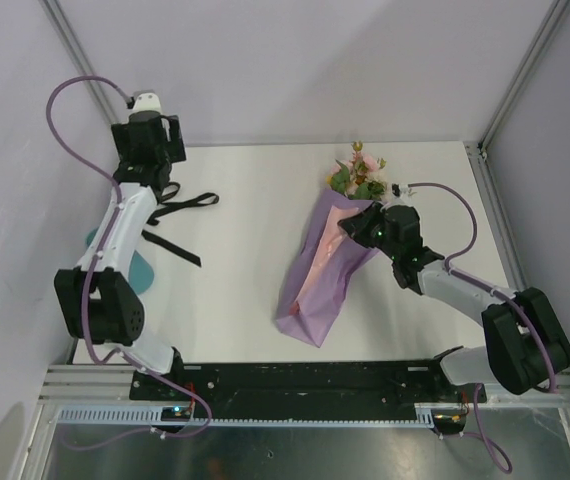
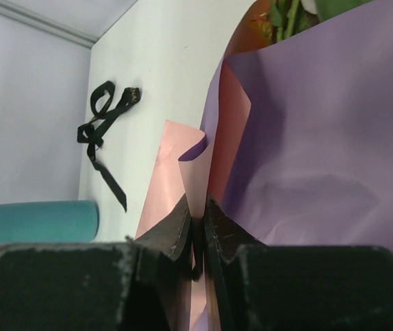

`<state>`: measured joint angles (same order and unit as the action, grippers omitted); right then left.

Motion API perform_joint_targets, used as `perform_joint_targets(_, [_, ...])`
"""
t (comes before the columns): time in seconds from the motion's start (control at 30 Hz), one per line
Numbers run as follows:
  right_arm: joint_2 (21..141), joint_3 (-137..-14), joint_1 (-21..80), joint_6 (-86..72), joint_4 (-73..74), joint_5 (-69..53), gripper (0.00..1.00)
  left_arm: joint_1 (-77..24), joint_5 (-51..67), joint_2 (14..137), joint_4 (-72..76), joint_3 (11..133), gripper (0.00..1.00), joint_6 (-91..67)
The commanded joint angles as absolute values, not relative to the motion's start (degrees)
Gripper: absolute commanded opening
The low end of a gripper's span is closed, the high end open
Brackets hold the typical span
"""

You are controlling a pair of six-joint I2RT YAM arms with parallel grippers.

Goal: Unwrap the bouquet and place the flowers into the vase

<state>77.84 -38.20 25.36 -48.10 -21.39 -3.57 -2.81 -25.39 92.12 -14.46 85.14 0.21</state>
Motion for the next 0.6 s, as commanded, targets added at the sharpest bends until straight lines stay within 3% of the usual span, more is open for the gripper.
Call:
perform_joint_targets(0.0, [75.9, -38.3, 27.2, -49.5, -24.3, -3.2, 0.13, -2.8, -21.9, 81.9, -19.4, 85.1, 0.99, -7.6])
perform_joint_targets(0.3, [80.8, -41.7, 30.7, -50.9, -30.0, -4.1, 0.18, -4.5, 5.0, 58.5, -27.3, 68.5, 1.00, -17.3])
perform_joint_targets(0.57, [93.8, -50.1, 33.0, -50.9, -39.2, -5.8, 0.29, -7.7, 9.5, 43.5, -27.5, 46.4, 1.00, -16.9])
